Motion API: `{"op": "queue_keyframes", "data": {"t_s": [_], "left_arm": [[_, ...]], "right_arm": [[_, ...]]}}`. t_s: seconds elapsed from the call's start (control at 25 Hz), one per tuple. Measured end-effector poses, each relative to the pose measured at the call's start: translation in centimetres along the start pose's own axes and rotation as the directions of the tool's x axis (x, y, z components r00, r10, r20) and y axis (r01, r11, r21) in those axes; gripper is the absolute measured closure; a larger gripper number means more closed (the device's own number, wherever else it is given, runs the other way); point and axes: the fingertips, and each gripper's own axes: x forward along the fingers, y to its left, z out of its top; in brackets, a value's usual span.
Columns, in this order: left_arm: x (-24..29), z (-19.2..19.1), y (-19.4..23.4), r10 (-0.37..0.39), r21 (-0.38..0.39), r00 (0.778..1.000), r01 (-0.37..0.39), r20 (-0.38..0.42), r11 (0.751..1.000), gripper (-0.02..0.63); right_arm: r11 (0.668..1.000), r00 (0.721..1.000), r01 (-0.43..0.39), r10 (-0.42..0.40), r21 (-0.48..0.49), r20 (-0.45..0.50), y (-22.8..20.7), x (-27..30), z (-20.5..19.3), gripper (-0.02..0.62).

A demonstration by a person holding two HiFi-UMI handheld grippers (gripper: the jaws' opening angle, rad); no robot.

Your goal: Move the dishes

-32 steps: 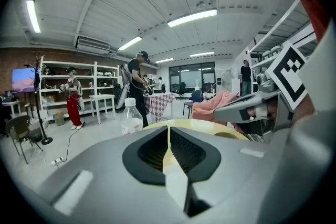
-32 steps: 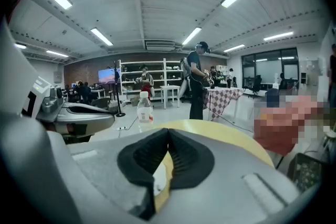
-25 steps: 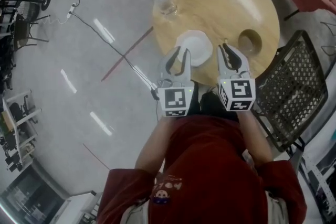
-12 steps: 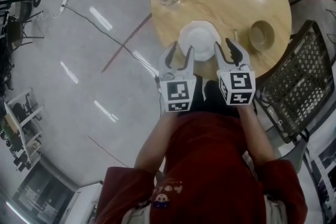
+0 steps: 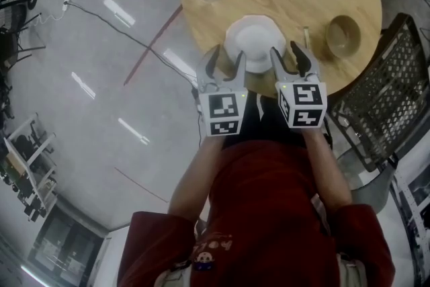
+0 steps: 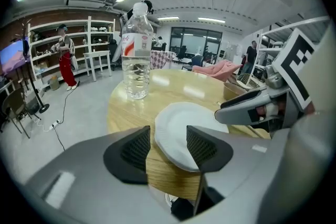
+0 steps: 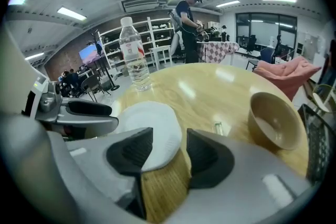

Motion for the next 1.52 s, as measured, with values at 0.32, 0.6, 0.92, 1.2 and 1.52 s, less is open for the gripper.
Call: {"op": "queue_keyframes", "data": {"t_s": [0.32,0.6,0.92,1.2,1.52], "left_arm": [[1.4,-0.8,-0.9,-0.014,-0.001,0.998,0.014,-0.058,1.0,0.379],[1.9,-1.4,-0.8,-0.012,-0.008,0.996,0.012,-0.089,1.0,0.379],[1.5,-0.7,-0.7,-0.025,-0.007,0.997,0.024,-0.075,1.0,0.379],[1.0,1.3,-0.7,-0.053,0.011,0.998,0.053,-0.038,0.999,0.379],[1.1,2.8,-3.2,-0.116,0.08,0.993,0.117,-0.022,0.99,0.379]], "right_arm": [[0.999,0.998,-0.004,0.007,0.046,-0.065,-0.3,1.1,-1.7,0.405],[0.999,0.998,0.01,-0.008,0.046,-0.056,0.1,1.4,-1.5,0.407],[0.998,0.998,0.03,-0.027,0.055,-0.053,0.3,1.1,-1.4,0.414],[0.994,0.997,0.071,-0.071,0.08,-0.004,0.2,0.1,0.1,0.414],[0.981,0.987,0.141,-0.149,0.136,0.051,-1.8,-2.4,0.7,0.414]]}}
